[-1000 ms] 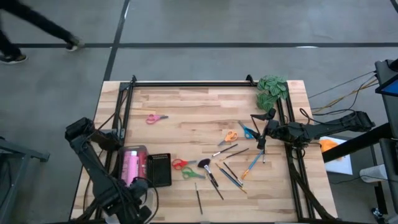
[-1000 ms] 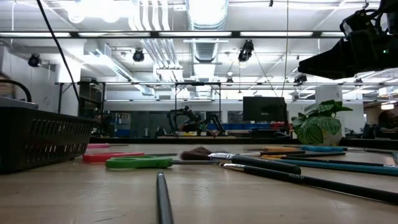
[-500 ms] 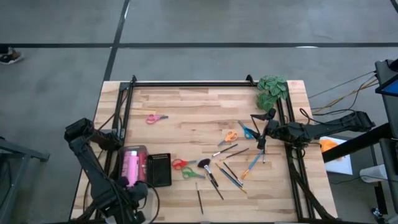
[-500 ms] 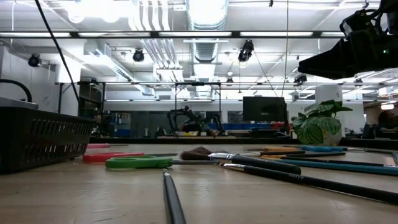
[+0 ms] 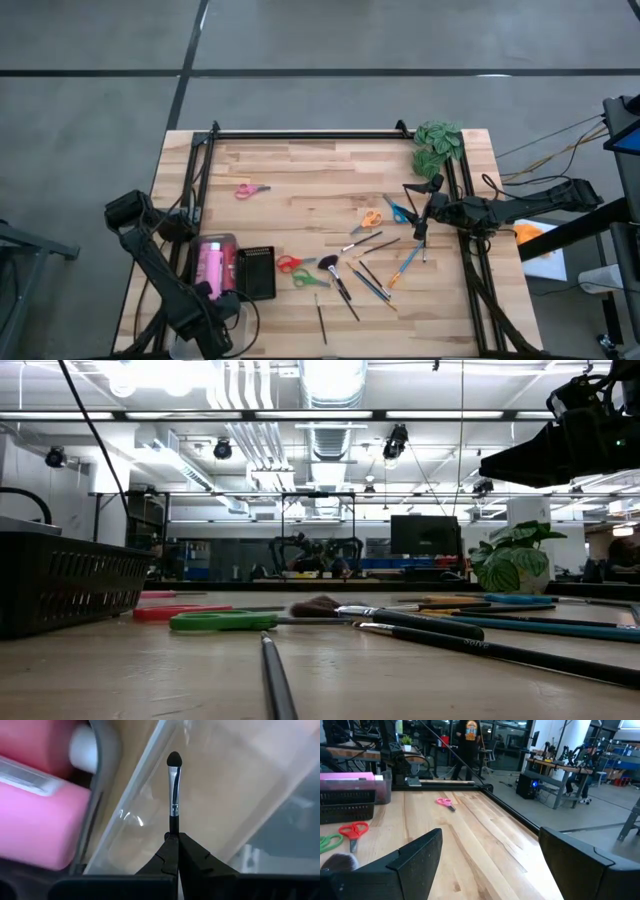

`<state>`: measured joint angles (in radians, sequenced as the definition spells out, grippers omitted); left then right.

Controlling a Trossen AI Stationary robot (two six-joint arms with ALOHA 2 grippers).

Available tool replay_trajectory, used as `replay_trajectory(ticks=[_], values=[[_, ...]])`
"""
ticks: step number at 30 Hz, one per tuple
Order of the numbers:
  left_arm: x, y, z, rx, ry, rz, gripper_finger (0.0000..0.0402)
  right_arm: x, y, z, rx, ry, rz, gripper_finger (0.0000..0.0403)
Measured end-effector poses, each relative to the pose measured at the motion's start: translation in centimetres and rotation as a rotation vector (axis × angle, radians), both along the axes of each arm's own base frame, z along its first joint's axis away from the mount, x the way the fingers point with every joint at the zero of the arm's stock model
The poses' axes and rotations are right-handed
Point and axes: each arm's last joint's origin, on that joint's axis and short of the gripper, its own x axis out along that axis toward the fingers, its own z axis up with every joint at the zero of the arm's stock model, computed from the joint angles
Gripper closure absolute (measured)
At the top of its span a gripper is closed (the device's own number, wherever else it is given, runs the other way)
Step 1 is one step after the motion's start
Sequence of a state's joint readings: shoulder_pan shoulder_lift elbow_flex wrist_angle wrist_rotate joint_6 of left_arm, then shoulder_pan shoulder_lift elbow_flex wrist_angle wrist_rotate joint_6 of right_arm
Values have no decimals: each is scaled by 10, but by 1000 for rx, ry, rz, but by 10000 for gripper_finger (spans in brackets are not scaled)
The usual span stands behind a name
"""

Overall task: Pick & Place Paint Supplies
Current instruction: Put the silver paint brush into the transparent bin

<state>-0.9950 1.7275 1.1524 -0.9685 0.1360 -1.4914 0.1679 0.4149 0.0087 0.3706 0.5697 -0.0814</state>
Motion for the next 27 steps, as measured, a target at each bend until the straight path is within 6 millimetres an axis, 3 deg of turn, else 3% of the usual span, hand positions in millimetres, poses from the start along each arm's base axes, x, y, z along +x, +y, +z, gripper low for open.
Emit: replay_trajectory(ticks=[9,21,27], values=[[-4,3,-26,-91,17,-4,399,0,0,0,0,0,0,74],[-4,3,-25,-90,12,-3,398,0,0,0,0,0,0,74],[-4,3,-25,-82,3,-2,361,0,0,0,0,0,0,74]])
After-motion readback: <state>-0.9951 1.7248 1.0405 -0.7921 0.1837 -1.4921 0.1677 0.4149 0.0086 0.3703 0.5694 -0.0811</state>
